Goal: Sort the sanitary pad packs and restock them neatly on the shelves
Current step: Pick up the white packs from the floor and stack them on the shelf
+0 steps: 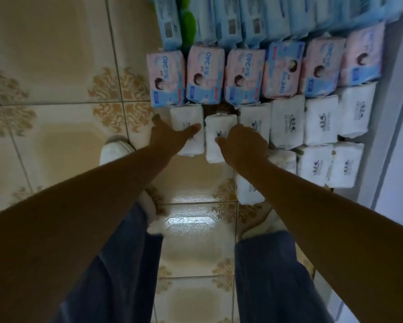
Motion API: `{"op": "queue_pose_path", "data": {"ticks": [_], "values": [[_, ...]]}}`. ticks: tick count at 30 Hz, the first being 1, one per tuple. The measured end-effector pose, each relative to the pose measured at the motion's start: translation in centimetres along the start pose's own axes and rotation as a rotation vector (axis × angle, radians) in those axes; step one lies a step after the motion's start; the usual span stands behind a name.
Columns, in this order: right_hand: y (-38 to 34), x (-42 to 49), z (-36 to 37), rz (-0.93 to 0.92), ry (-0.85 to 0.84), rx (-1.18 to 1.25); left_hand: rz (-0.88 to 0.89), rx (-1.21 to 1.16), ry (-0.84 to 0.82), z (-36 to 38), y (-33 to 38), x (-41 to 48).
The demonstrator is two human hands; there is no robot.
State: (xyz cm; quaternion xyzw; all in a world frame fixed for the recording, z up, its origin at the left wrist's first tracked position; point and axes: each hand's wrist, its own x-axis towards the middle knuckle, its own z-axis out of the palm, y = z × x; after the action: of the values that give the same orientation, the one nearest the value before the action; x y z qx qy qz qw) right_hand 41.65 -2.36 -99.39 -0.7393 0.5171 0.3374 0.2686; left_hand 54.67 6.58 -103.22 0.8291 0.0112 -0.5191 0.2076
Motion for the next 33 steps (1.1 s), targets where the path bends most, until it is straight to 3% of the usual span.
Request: {"op": "queue_pose_path", "data": {"ticks": [6,11,15,19,23,26,33], "values": [[0.7,0.0,1.2,-0.104,0.012,0.008,0.010,-0.047,-0.157,-0.8,-1.2,2.3],[2.8,-5.7,-3.9,-0.201,-0.068,0.242,-0.071,-0.176,-0.184,-3.7,0.1,-6.0],[3.4,-14.8,-12.1,-0.335,-0.054,0.355,-0.016,-0.254,-0.295,-7.5,4.0,-16.1],[1.6,-25.6,-22.1,-0.398,0.133,0.589,0.083,-0.451,-0.324,-12.6,9.9,-27.0],[-1.2,-36.1,-31.6,-0.281,0.283,0.947,0.274,-0.576,-0.421,-18.0,16.5,-37.8],[-3.3,-43.3,-37.0,-0.289,0.465,1.043,0.335,-0.658,-0.532,-21.3,20.9,-45.0],[-5.3,-56.3,-42.4,-0.128,0.836,1.177,0.478,-0.450,-0.794,-26.5,26.1,-55.6]]}}
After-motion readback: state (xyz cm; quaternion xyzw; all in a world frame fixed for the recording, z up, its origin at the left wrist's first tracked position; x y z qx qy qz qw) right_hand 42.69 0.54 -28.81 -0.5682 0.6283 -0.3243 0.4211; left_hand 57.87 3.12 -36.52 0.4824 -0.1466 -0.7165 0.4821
